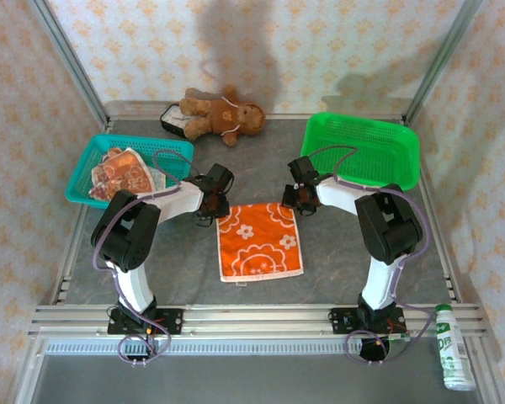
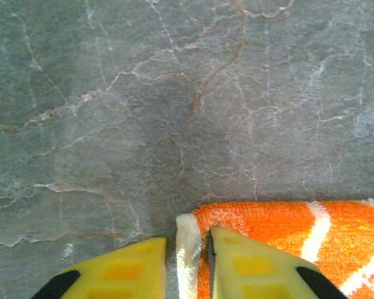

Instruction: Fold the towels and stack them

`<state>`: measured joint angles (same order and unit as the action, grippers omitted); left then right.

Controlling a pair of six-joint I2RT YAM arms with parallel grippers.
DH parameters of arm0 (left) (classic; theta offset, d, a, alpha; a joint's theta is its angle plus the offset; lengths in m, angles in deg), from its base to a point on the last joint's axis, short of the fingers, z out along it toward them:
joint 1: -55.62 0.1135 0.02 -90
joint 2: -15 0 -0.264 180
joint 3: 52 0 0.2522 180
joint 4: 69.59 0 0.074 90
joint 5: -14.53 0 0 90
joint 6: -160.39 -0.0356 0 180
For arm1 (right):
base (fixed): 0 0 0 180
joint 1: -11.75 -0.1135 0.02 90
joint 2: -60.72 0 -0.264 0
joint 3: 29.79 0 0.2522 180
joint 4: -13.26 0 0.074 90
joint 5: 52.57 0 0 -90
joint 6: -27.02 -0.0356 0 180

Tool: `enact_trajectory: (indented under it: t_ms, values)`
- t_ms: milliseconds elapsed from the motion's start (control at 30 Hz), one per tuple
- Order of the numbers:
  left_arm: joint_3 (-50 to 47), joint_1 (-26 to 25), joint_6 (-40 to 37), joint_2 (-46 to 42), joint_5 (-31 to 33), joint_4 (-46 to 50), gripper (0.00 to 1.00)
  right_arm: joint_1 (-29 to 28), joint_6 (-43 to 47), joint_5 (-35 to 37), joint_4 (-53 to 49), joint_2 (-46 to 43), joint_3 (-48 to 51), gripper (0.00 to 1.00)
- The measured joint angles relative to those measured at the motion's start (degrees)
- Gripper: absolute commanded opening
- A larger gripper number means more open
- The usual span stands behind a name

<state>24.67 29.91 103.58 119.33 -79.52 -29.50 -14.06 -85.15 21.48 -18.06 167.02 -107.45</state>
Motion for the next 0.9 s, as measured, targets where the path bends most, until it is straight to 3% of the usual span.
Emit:
enact_trajectory:
  t_ms: [233, 633, 900]
  values:
    - [0.87, -0.04, -0.57, 0.39, -1.60, -1.66, 0.00, 0.00, 0.44, -0.39, -0.28, -0.07, -0.24, 0.00]
    - [4.87, 0.83, -4.33, -4.39, -1.03, 0.70, 0.00, 0.39, 4.63, 1.14, -4.37, -7.39, -6.27, 0.00]
    - [1.55, 1.73, -5.70, -9.11, -0.63, -1.05, 0.00, 0.85, 5.16, 1.03, -3.15, -11.82, -3.04, 0.00]
